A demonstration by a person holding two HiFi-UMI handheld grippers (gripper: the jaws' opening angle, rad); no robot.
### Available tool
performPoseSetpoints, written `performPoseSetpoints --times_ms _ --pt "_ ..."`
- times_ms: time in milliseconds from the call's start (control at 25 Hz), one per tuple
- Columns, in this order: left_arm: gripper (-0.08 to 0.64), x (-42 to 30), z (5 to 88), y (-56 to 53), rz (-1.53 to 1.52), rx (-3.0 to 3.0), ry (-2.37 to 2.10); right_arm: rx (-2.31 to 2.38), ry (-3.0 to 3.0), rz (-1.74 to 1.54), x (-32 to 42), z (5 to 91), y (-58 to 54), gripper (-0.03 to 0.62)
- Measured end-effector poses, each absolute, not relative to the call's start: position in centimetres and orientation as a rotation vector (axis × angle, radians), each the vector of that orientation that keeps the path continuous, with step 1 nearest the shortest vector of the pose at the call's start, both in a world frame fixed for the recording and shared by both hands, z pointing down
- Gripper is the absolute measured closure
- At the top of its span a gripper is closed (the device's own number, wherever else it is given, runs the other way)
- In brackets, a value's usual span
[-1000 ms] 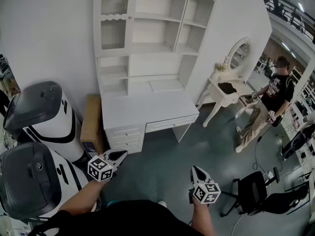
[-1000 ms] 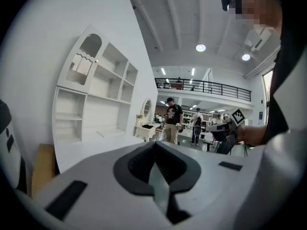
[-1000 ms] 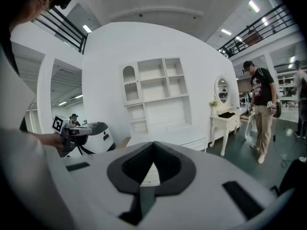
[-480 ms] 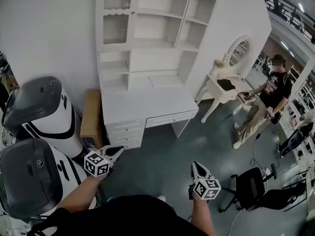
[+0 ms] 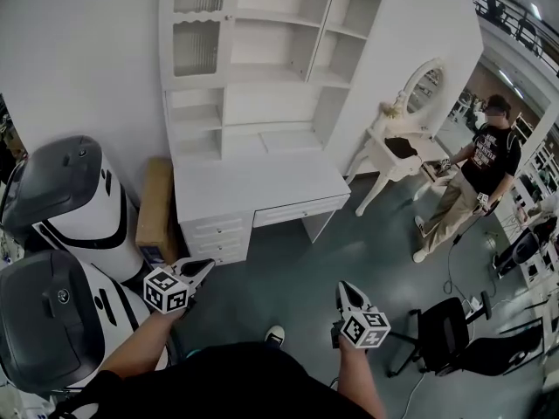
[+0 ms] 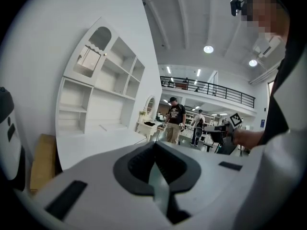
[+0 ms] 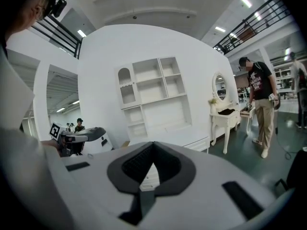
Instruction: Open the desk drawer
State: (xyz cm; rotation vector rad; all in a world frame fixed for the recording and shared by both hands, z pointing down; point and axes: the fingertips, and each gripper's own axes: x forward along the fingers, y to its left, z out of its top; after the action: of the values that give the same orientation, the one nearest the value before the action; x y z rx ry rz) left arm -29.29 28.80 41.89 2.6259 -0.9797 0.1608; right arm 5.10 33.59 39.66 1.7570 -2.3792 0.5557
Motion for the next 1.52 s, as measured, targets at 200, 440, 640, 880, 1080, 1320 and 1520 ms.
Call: performPoseSetpoints --times_ms 200,440,640,880,1080,1320,1520 --pt "0.551 -28.0 41.8 25.8 0.174 2.612 -1.004 1.783 -2.372 0.555 7.3 40.0 30.1 0.591" --pt "0.551 -23.7 41.3 21.5 0.187 2.638 -0.976 1.754 -2.374 0.576 10.0 40.5 25.4 0.591" --pt "0.551 -20.3 41.4 18.5 0.211 2.647 -0.951 1.713 -2.387 0.612 11.3 41.2 21.8 0.591" --pt "0.551 -18.7 41.7 16.1 0.233 2.612 -0.995 1.660 -2.410 0.651 13.2 42.3 18.0 0.591" --pt "0.551 -17.6 41.4 14.2 0.249 2.585 -1.056 1.596 -2.444 0.682 14.6 43.2 15.3 0.591" --pt "0.551 -15.3 41.6 12.5 0.286 2.553 -1.098 1.486 -2.529 0.753 14.9 44.3 12.3 0.591" --pt "0.551 -13.3 42.2 11.2 0.320 2.512 -1.129 1.402 -2.560 0.768 15.8 45.4 10.6 0.591"
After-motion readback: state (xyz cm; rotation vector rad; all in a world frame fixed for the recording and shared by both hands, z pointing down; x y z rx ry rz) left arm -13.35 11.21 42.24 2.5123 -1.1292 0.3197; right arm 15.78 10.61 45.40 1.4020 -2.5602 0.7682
